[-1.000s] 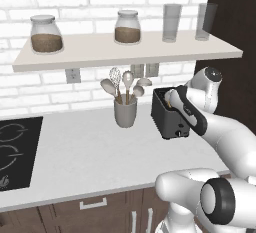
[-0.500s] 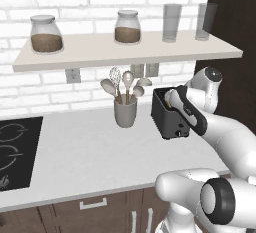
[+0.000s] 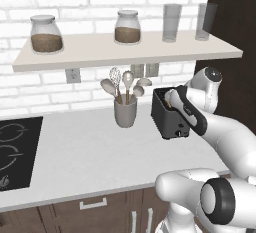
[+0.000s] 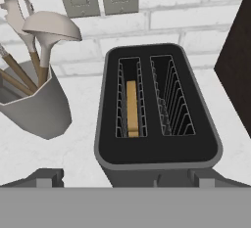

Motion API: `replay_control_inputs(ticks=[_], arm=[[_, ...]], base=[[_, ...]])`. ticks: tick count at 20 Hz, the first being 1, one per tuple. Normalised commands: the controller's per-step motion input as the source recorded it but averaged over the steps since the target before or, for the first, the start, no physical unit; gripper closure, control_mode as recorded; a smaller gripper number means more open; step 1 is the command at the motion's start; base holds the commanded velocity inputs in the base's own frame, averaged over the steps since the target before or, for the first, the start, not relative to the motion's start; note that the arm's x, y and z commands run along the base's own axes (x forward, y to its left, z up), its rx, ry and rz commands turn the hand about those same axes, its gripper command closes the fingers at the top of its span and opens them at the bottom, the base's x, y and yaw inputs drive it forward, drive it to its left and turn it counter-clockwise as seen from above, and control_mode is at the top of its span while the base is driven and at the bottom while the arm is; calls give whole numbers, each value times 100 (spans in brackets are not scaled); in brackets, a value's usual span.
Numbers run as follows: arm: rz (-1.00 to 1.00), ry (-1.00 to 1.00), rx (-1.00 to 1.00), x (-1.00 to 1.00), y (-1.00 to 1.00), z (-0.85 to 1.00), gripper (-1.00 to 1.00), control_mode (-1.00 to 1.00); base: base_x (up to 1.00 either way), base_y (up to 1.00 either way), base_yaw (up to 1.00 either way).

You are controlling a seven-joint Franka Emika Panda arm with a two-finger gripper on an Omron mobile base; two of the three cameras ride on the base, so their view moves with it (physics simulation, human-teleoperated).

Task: Start the toaster. Once the lever pops up, take the bread to the plate on the dining counter.

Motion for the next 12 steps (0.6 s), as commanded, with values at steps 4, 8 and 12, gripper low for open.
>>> replay_control_inputs(ticks=[4,8,12], arm=[[0,0,0,0,0,0,-100,-100],[0,0,0,0,0,0,-100,-100],[0,0,0,0,0,0,-100,-100]], base=[[0,0,0],[0,0,0],[0,0,0]])
